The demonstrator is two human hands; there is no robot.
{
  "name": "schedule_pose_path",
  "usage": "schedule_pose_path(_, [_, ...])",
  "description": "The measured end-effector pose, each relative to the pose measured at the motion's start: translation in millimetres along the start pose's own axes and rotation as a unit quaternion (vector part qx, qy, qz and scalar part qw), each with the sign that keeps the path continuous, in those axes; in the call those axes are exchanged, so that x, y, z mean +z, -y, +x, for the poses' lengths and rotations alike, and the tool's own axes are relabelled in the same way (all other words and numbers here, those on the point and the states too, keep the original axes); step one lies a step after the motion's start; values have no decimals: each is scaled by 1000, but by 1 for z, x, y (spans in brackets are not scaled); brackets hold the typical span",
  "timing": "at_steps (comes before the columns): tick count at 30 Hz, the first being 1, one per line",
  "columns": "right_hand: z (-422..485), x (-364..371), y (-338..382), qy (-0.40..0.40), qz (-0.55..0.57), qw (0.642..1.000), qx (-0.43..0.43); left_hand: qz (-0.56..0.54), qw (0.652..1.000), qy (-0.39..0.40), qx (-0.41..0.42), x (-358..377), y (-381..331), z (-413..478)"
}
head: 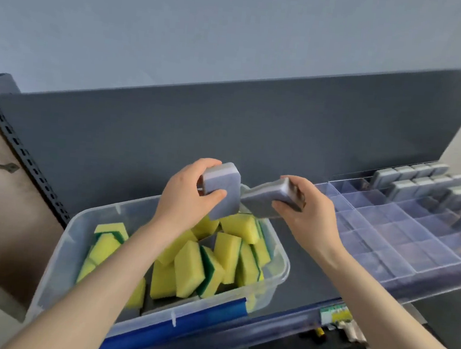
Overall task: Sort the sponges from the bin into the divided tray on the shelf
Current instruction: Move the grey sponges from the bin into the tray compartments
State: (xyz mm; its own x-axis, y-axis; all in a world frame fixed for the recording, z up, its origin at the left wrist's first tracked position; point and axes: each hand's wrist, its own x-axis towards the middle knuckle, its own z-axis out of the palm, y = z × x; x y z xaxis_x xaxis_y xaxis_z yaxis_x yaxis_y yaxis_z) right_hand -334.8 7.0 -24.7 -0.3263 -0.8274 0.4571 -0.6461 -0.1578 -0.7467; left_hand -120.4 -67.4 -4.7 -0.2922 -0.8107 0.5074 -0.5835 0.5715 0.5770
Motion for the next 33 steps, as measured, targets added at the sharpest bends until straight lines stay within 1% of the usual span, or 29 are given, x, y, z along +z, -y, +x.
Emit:
schedule_pose_path(8, [14, -122, -87, -11, -48, 998, 43, -59, 998, 19, 6, 109, -98, 24])
schedule_pose_path(13, [17, -175, -137, -24, -83, 994, 70, -71, 995, 62, 10, 171, -139, 30])
schedule_pose_path(18, [26, -208, -178, -41, -97, 990, 97, -76, 992, 101, 24, 225, -164, 49])
schedule_pose_path(23, [45, -228, -214, -52, -112, 987, 105, -83, 987, 131, 37, 273, -174, 78])
schedule_pose_path(33, [121, -265, -263, -54, -179, 976, 111, -111, 982, 149, 43, 352, -185, 142])
